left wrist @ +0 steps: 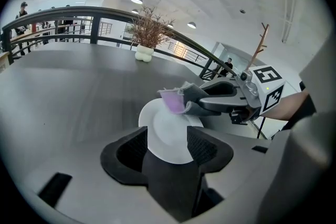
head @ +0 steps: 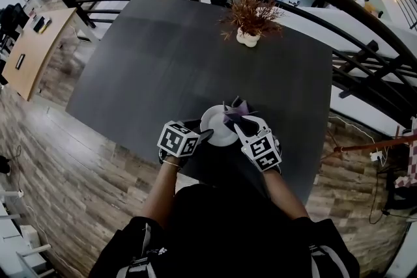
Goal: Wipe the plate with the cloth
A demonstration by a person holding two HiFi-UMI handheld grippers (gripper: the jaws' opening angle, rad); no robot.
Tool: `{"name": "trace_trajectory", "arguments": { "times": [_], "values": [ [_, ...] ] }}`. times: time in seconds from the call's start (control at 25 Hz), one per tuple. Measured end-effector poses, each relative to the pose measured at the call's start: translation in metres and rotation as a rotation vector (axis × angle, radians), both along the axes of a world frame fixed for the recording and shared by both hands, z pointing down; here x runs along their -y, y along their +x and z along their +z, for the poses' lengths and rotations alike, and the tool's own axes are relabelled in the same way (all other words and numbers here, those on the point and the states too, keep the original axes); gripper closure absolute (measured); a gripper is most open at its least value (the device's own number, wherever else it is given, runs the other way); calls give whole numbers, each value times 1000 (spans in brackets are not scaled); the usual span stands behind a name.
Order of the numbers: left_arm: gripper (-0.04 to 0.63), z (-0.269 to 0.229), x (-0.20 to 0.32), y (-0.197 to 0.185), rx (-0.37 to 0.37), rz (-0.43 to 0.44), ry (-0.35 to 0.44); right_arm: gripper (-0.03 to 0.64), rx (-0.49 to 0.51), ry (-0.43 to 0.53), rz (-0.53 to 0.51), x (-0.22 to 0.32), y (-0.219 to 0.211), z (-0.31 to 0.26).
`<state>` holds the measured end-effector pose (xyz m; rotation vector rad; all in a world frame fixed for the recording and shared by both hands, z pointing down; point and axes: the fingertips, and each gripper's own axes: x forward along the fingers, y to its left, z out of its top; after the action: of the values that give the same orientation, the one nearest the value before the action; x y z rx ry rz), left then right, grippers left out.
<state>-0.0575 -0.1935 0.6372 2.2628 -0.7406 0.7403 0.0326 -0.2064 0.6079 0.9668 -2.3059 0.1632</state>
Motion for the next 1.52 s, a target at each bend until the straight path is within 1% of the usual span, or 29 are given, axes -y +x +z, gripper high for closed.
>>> {"name": "trace_trajectory", "arguments": {
  "times": [0.2, 0.32, 0.44, 0.72, 0.88, 1.12, 1.24, 1.32, 1.4, 1.44, 1.52],
  "values": [
    [364, 5, 3, -2, 34, 13, -10, 541, -86, -9, -37, -3, -4, 10],
    [359, 10, 4, -3, 45, 18, -31, 541, -142, -25, -63, -5, -6, 20],
    [359, 14, 1, -3, 41, 19, -58, 541, -196, -31, -93, -11, -7, 28],
    [359, 18, 5, -5, 36, 4, -86, 541, -292, -31, -156, -15, -10, 35],
    [359, 20, 6, -6, 25, -10, -121, 541, -351, -40, -195, -18, -12, 39],
    [359, 29, 4, -6, 41, 8, -177, 541, -376, -66, -217, -18, -14, 42],
    [359, 30, 4, -6, 36, 15, -198, 541, -392, -74, -232, -18, -16, 43],
    [357, 29, 5, -6, 12, 17, -219, 541, -416, -71, -251, -19, -18, 45],
    [355, 28, 5, -3, -48, -1, -254, 541, -443, -67, -270, -20, -20, 47],
    [342, 27, 5, -2, -82, -18, -273, 541, -451, -66, -276, -21, -21, 48],
    [342, 25, 6, -2, -144, -50, -299, 541, -455, -65, -281, -21, -21, 49]
  ]
}}
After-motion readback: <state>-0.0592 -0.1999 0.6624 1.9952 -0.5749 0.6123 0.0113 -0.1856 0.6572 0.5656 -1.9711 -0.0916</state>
